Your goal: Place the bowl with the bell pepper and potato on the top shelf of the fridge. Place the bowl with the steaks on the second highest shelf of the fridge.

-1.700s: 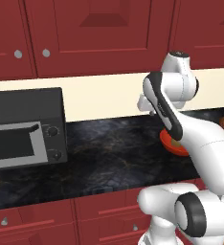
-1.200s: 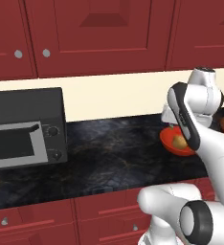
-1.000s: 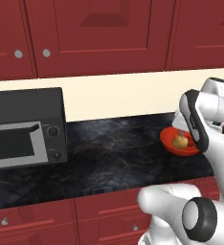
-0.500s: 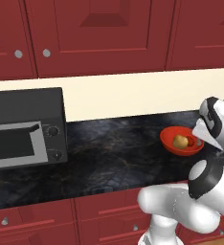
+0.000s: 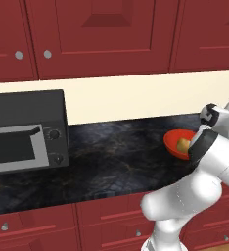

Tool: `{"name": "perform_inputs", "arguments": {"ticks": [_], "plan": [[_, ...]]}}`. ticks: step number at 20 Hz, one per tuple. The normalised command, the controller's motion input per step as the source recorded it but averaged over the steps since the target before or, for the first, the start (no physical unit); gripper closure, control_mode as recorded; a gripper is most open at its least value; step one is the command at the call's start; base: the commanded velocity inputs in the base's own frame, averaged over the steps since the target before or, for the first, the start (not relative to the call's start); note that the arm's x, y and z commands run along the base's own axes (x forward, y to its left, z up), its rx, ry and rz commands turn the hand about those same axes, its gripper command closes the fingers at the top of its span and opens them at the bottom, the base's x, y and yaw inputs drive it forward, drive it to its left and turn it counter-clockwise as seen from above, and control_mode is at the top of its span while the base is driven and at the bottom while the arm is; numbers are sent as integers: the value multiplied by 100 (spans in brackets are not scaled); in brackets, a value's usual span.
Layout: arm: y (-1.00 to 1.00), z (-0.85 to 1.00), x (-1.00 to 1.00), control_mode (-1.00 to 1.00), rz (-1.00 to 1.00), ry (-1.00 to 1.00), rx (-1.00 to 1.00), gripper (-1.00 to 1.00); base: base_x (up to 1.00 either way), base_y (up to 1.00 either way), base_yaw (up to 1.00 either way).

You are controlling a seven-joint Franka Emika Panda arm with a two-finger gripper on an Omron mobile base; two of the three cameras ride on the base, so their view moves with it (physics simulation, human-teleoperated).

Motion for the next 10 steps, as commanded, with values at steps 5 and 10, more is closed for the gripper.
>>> {"name": "perform_inputs", "arguments": {"ticks": [5, 10], "plan": [[0, -44, 52, -100, -11, -1, 0, -100, 0, 0, 0], [0, -35, 43, -100, -9, 0, 0, -100, 0, 0, 0]]}}
